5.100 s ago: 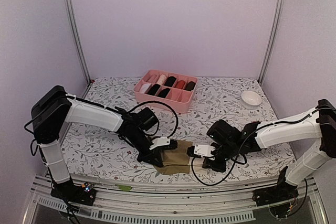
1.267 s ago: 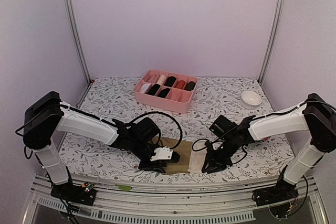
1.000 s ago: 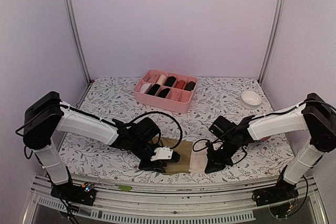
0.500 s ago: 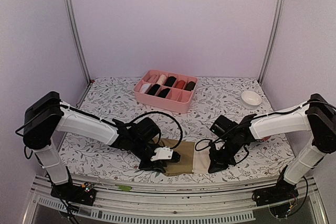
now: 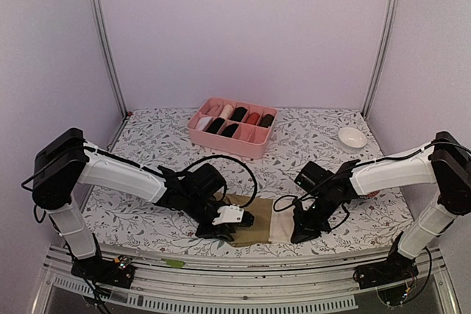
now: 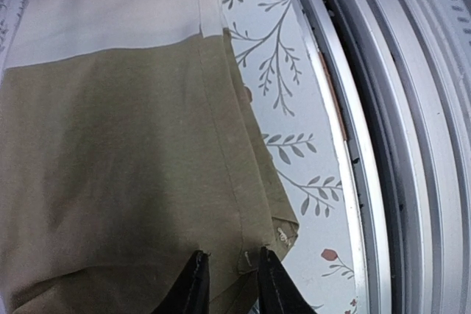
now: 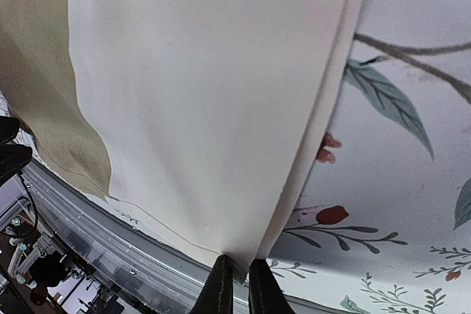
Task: Roll the underwear
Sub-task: Adjust the underwear at the center of the board.
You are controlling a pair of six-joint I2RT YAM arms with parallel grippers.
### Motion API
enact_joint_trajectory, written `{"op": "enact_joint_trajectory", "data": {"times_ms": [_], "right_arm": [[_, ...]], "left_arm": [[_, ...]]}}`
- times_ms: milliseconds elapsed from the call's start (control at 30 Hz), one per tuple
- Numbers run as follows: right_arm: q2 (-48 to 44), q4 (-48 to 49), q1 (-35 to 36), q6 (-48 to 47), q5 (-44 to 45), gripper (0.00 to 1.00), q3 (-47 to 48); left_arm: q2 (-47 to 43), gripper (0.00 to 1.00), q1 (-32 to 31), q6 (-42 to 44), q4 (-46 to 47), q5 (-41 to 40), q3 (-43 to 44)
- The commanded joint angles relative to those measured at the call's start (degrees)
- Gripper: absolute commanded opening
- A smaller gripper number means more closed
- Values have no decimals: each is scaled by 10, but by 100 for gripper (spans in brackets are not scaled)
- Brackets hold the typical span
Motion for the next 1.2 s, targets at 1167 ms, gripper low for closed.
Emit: {"op": "enact_joint_trajectory", "data": {"times_ms": [1167], "right_arm": [[-29, -48, 10, 12, 16, 0, 33]], "left_arm": [[-28, 19, -20, 41, 18, 5, -16]]}}
